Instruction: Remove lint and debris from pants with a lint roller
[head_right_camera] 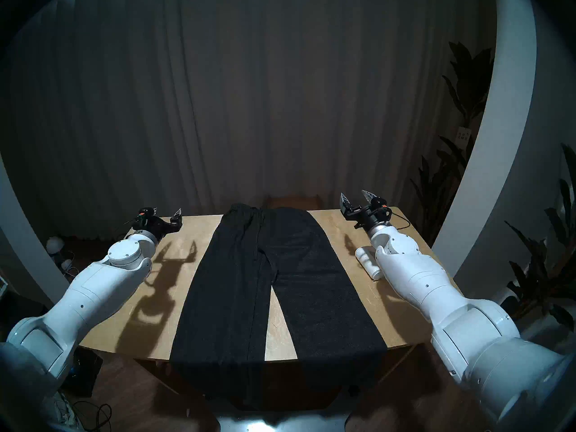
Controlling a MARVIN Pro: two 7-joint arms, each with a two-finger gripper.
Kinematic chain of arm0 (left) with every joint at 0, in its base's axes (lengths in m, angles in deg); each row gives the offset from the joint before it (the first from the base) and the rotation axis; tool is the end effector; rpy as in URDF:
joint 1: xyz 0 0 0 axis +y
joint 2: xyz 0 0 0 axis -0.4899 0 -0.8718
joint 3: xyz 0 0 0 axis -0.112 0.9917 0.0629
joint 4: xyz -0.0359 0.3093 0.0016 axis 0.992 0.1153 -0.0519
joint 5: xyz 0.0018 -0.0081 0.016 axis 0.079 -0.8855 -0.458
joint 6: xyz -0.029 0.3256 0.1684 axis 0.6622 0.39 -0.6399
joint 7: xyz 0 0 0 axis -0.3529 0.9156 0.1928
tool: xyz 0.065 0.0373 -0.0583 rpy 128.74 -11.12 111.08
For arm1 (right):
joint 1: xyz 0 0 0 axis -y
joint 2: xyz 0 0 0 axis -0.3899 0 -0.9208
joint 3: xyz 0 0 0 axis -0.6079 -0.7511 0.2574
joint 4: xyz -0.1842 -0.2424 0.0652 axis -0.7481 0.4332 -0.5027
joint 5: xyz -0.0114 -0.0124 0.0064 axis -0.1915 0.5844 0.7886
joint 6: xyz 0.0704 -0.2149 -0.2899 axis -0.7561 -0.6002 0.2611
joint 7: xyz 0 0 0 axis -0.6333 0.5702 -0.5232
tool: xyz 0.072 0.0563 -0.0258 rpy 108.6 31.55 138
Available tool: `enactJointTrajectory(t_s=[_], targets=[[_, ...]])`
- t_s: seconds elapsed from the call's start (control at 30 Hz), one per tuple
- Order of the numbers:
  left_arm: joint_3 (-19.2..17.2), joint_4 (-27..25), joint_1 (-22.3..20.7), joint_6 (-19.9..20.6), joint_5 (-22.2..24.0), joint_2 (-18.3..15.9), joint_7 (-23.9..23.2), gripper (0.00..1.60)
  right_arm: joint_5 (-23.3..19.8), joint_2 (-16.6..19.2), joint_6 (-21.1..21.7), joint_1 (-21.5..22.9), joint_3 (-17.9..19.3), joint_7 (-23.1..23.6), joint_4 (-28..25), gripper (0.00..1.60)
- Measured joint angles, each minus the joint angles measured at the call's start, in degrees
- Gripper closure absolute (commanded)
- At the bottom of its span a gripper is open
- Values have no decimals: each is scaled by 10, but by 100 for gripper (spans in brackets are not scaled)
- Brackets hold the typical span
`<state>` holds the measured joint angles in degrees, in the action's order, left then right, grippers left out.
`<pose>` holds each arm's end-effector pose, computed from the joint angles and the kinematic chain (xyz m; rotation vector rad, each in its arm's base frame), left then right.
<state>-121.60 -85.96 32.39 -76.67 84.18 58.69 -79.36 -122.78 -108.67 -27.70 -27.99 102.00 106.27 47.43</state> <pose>0.5813 0.1769 -0.3122 -2.2055 0.0637 -2.0716 0.6256 -0.1229 -0.3378 -1.8860 -0.1484 -2.2763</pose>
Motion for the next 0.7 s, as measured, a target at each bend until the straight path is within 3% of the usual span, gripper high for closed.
enactJointTrajectory(t_s=[0.3, 0.7], targets=[[-3, -9, 6, -13, -4, 0, 2, 0, -3, -29, -16, 28, 2, -7, 60, 0], [-6, -18, 20, -18, -4, -6, 14, 0, 2, -47, -37, 53, 2, 26, 110, 0]])
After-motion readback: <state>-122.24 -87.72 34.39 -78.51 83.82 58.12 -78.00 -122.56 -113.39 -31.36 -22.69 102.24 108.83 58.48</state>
